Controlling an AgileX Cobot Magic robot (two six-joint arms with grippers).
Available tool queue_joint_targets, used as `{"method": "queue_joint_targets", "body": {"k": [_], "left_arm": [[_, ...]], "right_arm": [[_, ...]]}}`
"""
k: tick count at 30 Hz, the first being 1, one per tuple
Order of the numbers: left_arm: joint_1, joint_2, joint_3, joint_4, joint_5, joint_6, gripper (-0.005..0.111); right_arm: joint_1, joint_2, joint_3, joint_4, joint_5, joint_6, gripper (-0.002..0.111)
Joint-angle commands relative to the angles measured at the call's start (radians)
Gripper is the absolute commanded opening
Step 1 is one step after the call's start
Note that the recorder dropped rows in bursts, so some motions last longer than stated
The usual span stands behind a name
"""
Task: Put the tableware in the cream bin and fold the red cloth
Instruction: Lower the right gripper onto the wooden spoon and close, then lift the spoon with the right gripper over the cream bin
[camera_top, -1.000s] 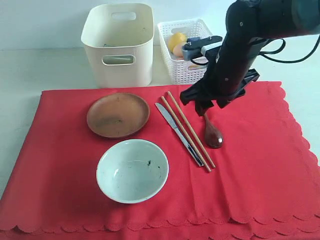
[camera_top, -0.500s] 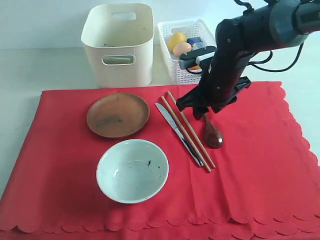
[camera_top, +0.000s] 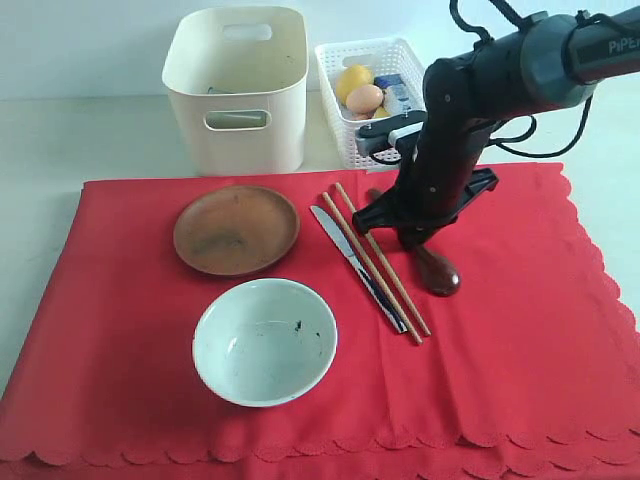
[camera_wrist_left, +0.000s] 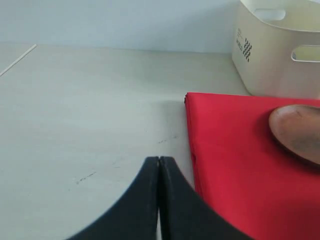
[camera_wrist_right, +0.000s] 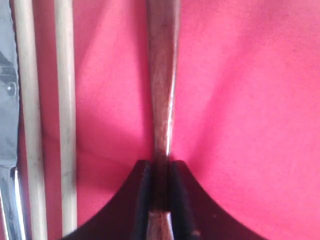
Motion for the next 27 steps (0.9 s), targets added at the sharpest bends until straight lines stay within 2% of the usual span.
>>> {"method": "queue_joint_targets", "body": {"k": [1, 16, 21, 27], "left_arm": [[0.002, -0.007, -0.001, -0.005, -0.012, 0.002, 0.000], [0.002, -0.007, -0.001, -0.005, -0.012, 0.002, 0.000], [0.002, -0.007, -0.001, -0.005, -0.012, 0.002, 0.000], [0.002, -0.007, -0.001, -0.005, -0.012, 0.002, 0.000]], "right_arm": [[0.004, -0.023, -0.006, -0.009, 0.026, 0.000, 0.000], [0.004, -0.358, -0.006, 0.042, 0.019, -0.017, 0.000], [0.004, -0.437, -0.006, 0.196, -0.076, -0.140, 0.000], [0.004, -0.422, -0.095, 0.485, -0.103, -0.418, 0.000]]}}
